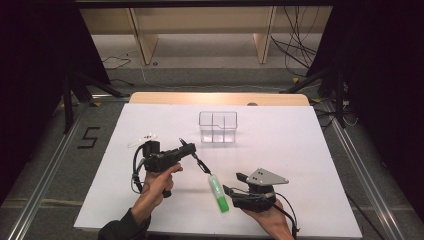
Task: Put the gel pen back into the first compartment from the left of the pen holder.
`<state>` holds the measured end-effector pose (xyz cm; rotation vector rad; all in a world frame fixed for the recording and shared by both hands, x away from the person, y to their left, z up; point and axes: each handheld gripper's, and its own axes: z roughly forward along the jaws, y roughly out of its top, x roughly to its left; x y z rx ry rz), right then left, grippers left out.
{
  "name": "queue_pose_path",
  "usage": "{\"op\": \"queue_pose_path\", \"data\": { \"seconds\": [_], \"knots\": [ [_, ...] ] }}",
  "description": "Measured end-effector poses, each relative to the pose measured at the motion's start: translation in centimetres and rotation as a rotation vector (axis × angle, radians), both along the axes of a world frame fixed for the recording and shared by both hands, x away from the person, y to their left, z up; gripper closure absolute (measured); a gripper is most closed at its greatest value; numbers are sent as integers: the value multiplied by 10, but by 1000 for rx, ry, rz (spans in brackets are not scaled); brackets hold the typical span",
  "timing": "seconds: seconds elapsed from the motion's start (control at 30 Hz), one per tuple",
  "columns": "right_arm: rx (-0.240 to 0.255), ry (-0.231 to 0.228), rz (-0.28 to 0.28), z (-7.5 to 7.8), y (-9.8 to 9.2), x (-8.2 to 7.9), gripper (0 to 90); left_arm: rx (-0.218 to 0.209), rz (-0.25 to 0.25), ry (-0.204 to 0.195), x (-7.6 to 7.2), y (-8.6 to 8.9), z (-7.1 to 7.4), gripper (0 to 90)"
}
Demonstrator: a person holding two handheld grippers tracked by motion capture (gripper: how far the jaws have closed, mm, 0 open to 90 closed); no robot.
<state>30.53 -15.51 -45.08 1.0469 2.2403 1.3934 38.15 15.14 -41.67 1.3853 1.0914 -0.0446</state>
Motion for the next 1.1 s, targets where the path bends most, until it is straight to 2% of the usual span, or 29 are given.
{"op": "queue_pose_path", "data": {
  "seconds": [0.27, 0.47, 0.57, 0.9, 1.1],
  "knots": [
    [-7, 24, -18, -5, -4, -1, 290, 52, 33, -61, 15, 1, 15, 794],
    [-3, 30, -24, -7, -7, -2, 272, 98, 53, -111, 26, -1, 28, 793],
    [2, 34, -26, -7, -9, -3, 271, 124, 62, -120, 31, -1, 30, 794],
    [11, 46, -30, -9, -13, -4, 253, 140, 103, -154, 53, 1, 46, 793],
    [17, 53, -28, -9, -14, -6, 219, 136, 135, -150, 70, 1, 54, 793]
  ]
}}
